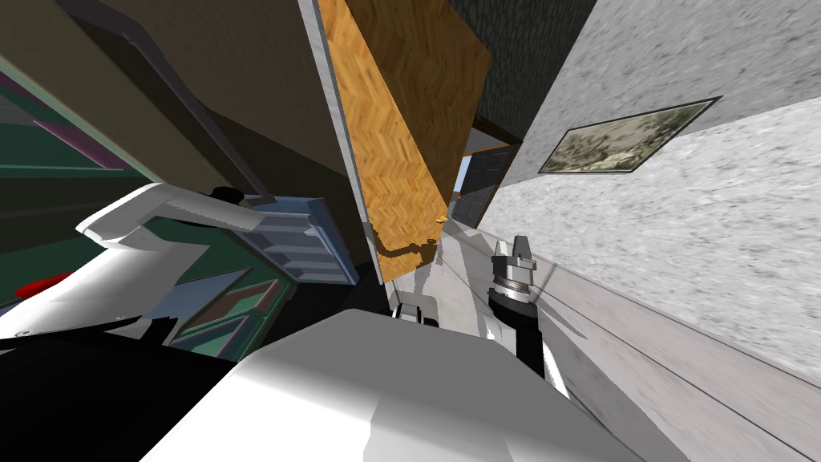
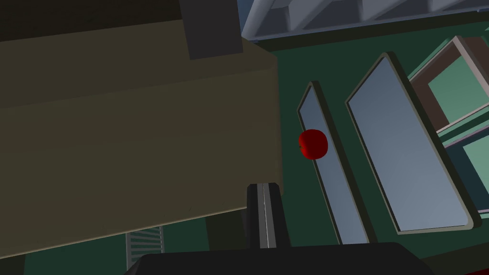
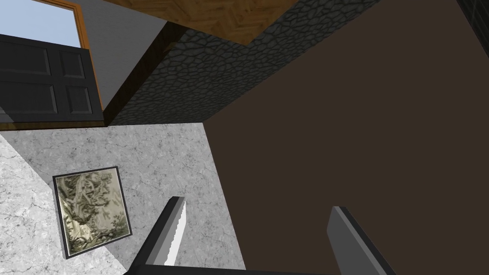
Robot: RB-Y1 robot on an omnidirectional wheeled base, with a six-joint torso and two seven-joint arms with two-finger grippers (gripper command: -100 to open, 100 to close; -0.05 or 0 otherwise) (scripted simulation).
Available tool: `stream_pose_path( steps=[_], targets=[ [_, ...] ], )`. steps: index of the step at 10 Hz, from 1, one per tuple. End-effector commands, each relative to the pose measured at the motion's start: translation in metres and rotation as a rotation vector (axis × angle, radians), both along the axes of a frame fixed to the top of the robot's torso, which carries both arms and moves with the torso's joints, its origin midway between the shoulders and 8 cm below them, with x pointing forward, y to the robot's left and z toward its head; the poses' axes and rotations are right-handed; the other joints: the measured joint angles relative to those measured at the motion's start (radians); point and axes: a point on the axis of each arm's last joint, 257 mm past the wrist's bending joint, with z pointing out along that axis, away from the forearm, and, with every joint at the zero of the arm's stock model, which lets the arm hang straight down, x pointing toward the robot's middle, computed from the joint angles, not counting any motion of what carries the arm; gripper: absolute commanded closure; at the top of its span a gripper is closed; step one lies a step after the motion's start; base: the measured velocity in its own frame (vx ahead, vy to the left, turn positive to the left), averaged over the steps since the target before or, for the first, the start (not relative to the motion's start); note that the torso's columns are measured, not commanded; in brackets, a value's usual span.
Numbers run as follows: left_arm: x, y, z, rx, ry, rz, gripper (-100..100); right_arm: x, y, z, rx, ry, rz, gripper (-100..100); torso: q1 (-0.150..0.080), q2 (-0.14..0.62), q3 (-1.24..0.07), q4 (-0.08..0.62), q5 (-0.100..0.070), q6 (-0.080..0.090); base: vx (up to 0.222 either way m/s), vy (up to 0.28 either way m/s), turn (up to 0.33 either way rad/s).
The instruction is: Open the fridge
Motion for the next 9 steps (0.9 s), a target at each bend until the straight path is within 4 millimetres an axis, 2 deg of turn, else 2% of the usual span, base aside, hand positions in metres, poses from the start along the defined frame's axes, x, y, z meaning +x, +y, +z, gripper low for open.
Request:
stream_pose_path(
  steps=[1, 9],
  targets=[
    [-0.0035, 0.0004, 0.0288, 0.048, -0.032, 0.004, -100, 0.0, 0.0, 0.0, 0.0, 0.0, 0.0, 0, 0.0, 0.004, 0.003, 0.001, 0.0, -0.002, 0.026, 0.005, -0.013],
    [-0.0056, -0.0007, 0.0342, 0.052, -0.036, 0.011, -100, 0.0, 0.0, 0.0, 0.0, 0.0, 0.0, 0, 0.004, 0.007, 0.004, 0.004, -0.002, -0.006, 0.009, 0.007, -0.004]
  ],
)
